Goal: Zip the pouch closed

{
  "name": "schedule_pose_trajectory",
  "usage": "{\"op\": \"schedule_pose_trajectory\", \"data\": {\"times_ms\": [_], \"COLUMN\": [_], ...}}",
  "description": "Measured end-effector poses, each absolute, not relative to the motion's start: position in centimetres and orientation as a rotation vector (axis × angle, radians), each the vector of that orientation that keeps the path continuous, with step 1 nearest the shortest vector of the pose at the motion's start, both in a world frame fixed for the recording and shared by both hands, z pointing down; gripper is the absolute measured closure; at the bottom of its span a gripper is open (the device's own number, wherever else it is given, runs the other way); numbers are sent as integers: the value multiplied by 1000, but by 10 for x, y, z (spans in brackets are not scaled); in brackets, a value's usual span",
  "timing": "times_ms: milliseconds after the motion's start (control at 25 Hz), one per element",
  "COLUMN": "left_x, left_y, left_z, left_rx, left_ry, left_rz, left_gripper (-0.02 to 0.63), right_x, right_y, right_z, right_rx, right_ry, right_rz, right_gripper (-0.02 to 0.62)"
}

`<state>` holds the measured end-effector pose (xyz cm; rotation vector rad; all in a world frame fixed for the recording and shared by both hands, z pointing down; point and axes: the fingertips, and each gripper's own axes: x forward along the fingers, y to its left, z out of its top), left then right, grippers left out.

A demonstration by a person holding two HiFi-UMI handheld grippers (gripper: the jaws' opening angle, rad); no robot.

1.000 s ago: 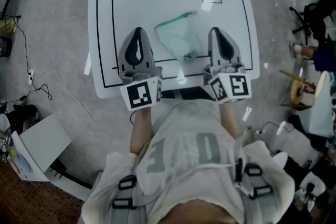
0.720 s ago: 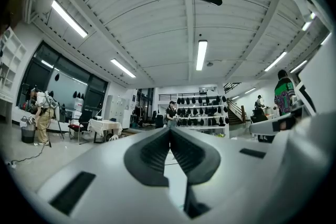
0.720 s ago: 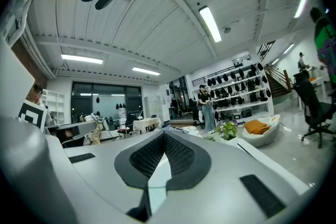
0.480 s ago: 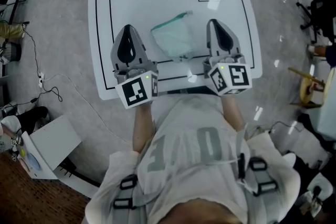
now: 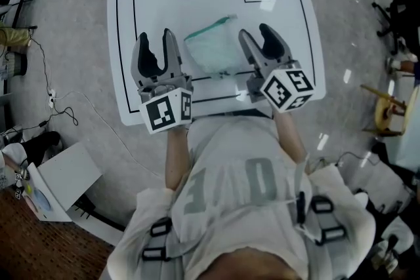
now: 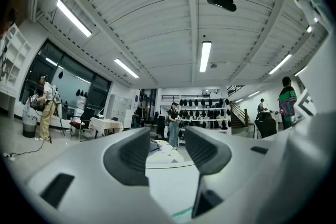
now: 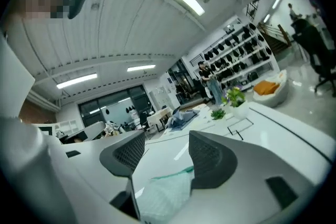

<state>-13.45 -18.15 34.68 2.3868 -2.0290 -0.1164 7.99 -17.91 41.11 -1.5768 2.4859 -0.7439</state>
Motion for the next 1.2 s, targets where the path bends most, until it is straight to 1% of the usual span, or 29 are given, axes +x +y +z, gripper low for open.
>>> {"op": "schedule_pose_trajectory", "data": {"times_ms": [80,240,440,560,920,1000,1120,1200], "left_x": [-134,-130,-122,-117,-104,-102,-103,-104], "left_y": [-181,-180,-179,-179,-182,-181,-181,-182], "left_z": [349,358,365,369,375,376,376,376], "left_rx": [2378,2369,2370,2374,2397,2400,2399,2397], "left_ry": [-2023,-2006,-1979,-1963,-1935,-1931,-1929,-1930], "left_rz": [-125,-103,-74,-55,-17,-11,-7,-7], "left_gripper": [410,409,410,410,410,410,410,410], "right_x": [79,74,73,69,60,57,53,55], "right_y": [-177,-162,-142,-135,-123,-121,-120,-121], "right_z": [435,501,554,565,580,581,579,577], "right_rx": [-1546,-1505,-1503,-1443,-1349,-1310,-1295,-1332], "right_ry": [2450,2424,2320,2250,2107,2075,2068,2088], "right_rz": [-904,-1260,-1591,-1715,-1896,-1932,-1940,-1915], "right_gripper": [354,354,354,356,364,407,503,532]}}
